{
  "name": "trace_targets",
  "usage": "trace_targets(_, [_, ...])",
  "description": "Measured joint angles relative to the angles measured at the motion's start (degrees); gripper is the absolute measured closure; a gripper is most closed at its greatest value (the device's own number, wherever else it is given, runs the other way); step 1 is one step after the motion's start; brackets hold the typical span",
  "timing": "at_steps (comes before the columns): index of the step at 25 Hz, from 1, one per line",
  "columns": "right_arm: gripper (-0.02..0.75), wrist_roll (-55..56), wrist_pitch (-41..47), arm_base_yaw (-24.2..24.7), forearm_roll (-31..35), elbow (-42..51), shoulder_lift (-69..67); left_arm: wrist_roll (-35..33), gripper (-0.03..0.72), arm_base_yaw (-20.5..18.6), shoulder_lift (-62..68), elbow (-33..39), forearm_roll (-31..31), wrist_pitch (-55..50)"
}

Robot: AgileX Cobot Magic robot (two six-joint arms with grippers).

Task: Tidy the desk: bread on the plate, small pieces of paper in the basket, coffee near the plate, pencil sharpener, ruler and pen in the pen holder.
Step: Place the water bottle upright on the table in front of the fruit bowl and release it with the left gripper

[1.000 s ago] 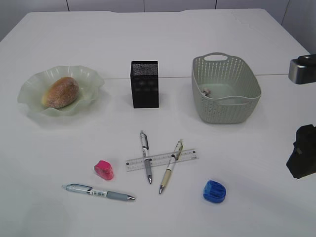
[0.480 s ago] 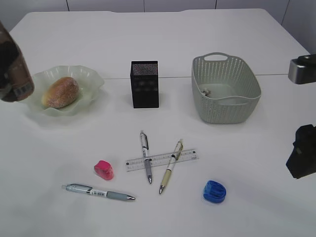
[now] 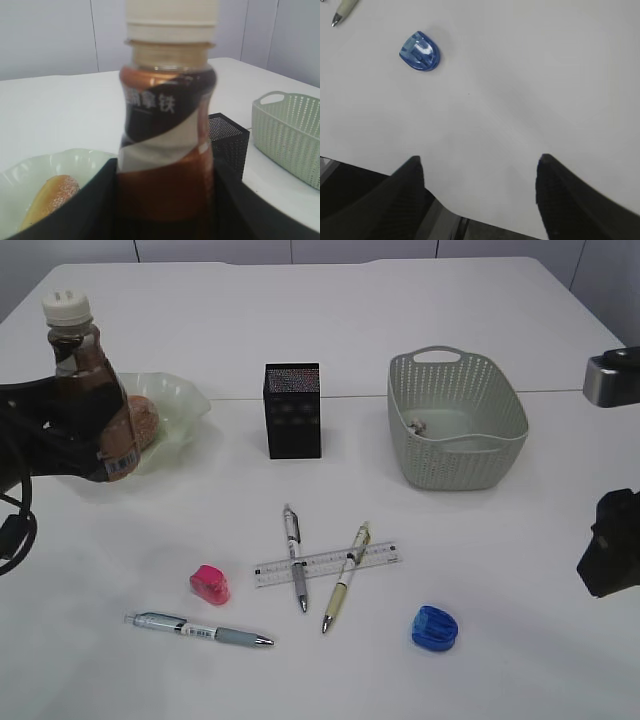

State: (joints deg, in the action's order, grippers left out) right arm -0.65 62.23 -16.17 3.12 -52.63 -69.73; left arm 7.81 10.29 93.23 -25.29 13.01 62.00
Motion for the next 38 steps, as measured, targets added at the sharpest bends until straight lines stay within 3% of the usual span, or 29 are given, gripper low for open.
trace_targets(17, [0.227,0.00,-3.24,0.00,-0.36,0.00,0.00,0.09,0.321,0.00,22.77,-8.02,0.20,0.87])
trace_targets(31, [0.227,0.00,-4.57,0.00,-0.36,0.00,0.00,-0.96,0.320,0.00,31.39,-9.74,-0.37,12.82])
trace_targets(38, [0.227,0.00,-4.67,0.00,-1.00,0.00,0.00,-1.13,0.237,0.00,30.23,-9.76,-0.47,11.29])
